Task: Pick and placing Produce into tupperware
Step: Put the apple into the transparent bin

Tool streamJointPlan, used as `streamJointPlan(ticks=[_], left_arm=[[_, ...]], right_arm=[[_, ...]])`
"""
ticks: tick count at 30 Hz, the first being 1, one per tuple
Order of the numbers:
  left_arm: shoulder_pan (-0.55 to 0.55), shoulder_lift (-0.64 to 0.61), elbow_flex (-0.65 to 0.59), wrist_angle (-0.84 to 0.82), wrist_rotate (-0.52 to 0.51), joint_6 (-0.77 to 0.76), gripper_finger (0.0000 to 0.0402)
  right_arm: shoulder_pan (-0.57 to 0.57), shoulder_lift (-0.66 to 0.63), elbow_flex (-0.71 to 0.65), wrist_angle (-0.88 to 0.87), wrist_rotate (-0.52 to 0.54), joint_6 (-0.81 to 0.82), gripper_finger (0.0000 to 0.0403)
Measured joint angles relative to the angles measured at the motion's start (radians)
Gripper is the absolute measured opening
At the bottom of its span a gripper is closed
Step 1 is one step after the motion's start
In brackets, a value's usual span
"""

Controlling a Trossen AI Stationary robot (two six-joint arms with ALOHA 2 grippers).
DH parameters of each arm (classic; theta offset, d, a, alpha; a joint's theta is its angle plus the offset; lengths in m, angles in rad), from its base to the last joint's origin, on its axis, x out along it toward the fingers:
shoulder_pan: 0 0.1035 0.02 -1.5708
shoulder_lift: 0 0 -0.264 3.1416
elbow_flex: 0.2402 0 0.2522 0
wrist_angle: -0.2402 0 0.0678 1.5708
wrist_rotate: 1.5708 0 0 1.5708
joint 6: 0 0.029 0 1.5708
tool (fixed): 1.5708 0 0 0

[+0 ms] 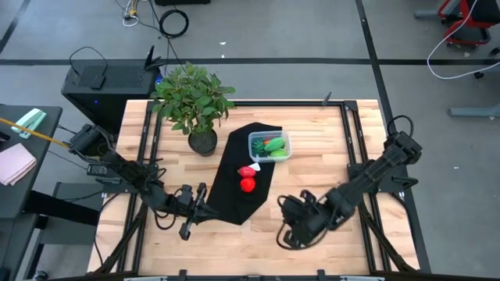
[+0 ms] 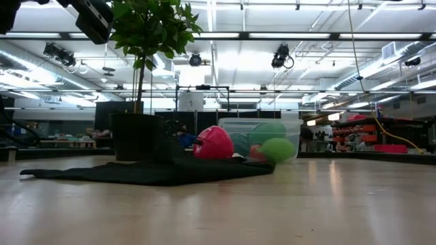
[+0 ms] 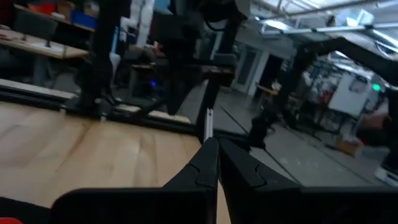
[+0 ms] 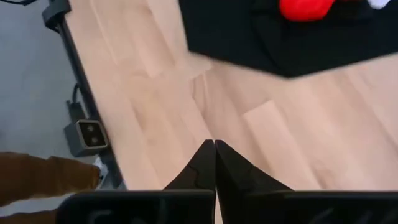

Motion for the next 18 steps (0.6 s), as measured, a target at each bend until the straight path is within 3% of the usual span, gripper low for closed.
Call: streamJointPlan(ticks=[11,18], left_arm=[[-0.005,0.000,0.170,-0.327,0.066,0.000,0.0023],[0.006,0.000,0.263,-0.473,0.059,0.001,0.0012]], right_arm=[[0.150,0.000,-0.142,-0.001,0.000,0.262,0.0005],[0.212,0.000,-0.206,0.002,-0.007,0.323,0.0011]])
